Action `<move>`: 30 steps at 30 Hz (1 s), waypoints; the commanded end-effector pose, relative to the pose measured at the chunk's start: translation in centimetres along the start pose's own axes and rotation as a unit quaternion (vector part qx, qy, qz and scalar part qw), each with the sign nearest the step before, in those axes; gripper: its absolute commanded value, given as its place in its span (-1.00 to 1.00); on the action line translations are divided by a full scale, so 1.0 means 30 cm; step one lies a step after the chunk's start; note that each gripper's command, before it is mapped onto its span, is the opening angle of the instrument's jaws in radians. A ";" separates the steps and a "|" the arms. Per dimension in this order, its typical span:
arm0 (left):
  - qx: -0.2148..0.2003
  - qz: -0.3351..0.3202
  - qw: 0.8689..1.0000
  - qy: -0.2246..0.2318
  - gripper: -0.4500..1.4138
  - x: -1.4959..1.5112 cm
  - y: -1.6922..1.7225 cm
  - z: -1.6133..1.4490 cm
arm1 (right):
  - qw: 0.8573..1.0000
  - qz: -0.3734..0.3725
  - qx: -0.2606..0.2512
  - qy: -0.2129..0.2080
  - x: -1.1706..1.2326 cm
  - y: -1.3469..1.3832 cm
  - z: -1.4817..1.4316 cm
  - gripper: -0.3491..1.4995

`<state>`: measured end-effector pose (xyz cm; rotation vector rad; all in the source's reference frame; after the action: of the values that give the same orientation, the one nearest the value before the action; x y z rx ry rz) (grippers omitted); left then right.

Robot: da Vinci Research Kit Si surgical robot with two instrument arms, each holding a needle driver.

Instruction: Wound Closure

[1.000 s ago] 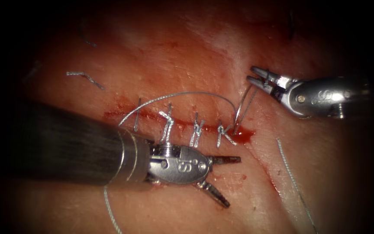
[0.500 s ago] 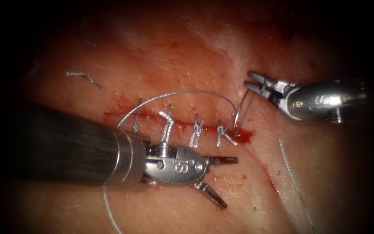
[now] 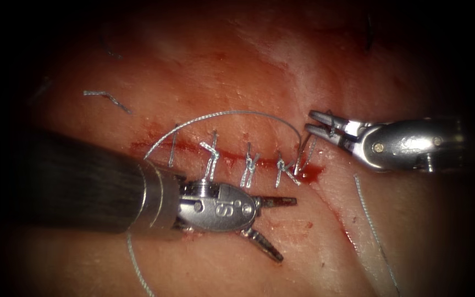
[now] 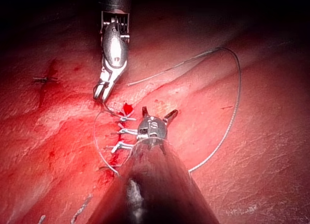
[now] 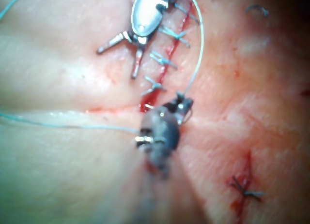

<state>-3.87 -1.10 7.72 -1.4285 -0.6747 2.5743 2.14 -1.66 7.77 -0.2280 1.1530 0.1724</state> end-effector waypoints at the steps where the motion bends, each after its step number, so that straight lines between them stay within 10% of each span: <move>1: 0.000 0.000 1.000 0.000 -0.03 -0.001 0.000 0.003 | 1.000 0.006 0.004 0.003 -0.0007 -0.0005 0.0028 -1.00; 30: -0.004 -0.009 1.000 -0.013 -0.08 -0.006 0.005 0.008 | 0.998 0.010 0.054 0.026 -0.0032 0.0075 0.0038 -1.00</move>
<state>-3.90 -1.34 7.87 -1.3845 -0.7001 2.5863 2.07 -1.41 7.82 -0.1269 1.2114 0.1238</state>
